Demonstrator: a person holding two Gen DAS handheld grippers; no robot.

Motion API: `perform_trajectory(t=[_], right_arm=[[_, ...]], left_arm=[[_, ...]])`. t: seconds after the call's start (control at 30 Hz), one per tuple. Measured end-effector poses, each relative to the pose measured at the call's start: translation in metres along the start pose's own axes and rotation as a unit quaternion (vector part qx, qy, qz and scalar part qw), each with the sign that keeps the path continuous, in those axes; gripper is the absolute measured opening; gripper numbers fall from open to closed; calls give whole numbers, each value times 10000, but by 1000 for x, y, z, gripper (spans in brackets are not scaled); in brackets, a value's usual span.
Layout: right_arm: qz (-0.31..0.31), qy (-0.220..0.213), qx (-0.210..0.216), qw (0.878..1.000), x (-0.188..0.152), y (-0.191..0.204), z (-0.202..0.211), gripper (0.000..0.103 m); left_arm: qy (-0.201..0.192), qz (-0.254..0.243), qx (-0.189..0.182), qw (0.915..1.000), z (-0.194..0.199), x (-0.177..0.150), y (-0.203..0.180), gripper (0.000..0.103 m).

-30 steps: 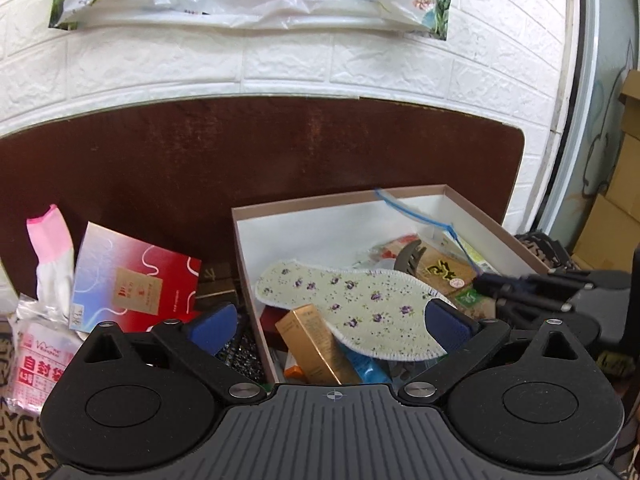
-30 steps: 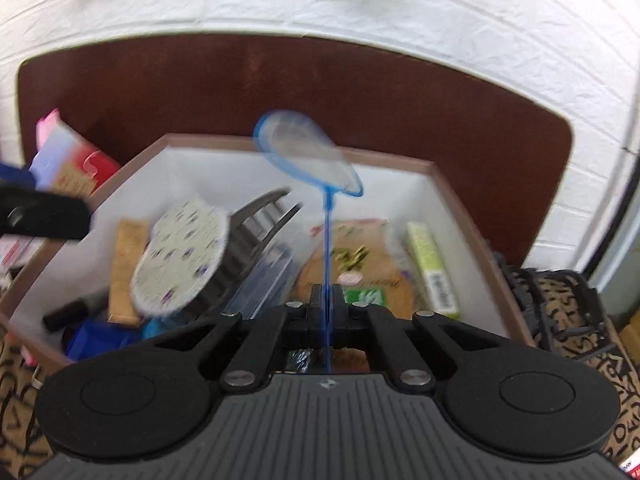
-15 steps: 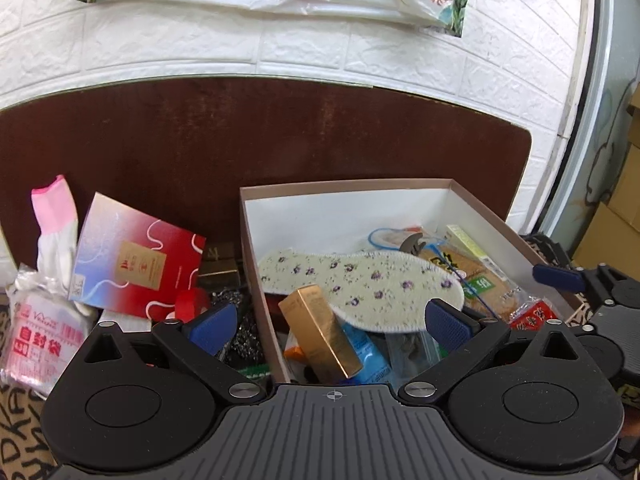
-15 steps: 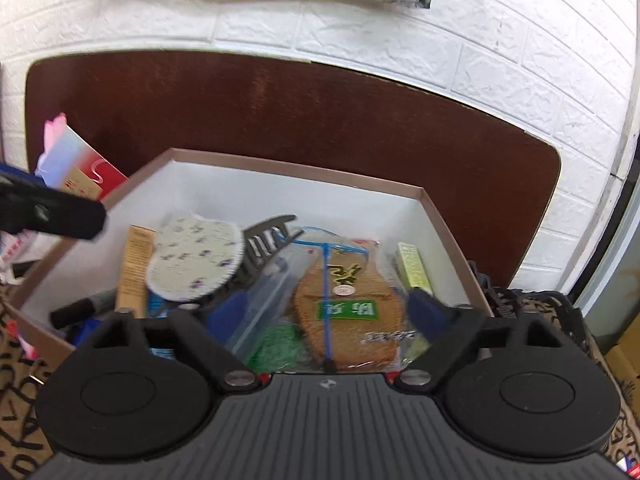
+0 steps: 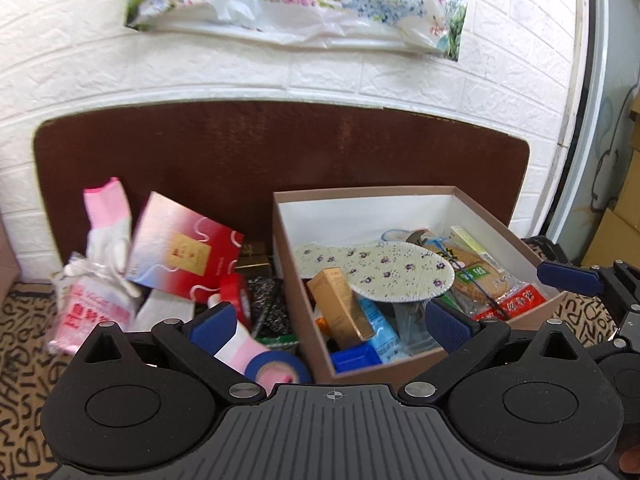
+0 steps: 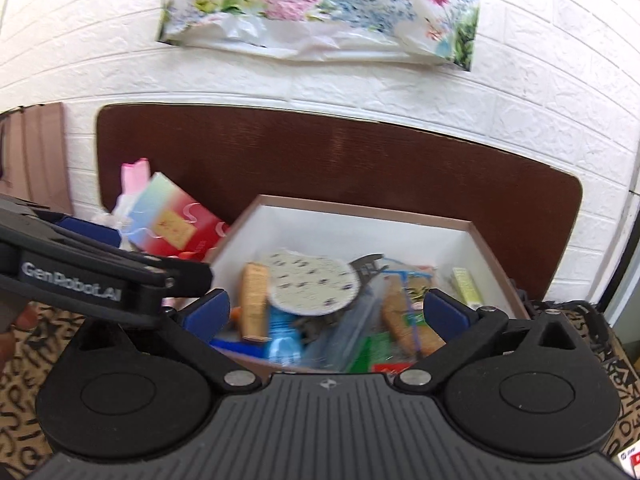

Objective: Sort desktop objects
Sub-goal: 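Withdraw both grippers from the box back toward the pile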

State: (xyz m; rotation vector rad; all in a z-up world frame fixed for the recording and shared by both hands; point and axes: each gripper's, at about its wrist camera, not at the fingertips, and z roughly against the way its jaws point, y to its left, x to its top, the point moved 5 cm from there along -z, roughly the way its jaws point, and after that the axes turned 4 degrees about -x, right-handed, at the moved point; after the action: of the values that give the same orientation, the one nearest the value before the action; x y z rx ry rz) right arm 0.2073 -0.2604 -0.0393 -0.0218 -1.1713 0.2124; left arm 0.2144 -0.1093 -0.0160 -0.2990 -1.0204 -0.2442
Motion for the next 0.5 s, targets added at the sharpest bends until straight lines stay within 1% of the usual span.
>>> perform_trajectory(t=[0.17,0.3,0.5], right_arm=[[7,-67,137,9999,-7,24,28,103],[-23,-44,374,9993,-20,49,46,103],[-76,188,782,9967,-50,93,58,103]], left_arm=[[-72,88,148,9998,34,-21,12,103],[-134,341,291,9989,60,-53,32,103],[6,643,519,9966,84,-101,67,103]])
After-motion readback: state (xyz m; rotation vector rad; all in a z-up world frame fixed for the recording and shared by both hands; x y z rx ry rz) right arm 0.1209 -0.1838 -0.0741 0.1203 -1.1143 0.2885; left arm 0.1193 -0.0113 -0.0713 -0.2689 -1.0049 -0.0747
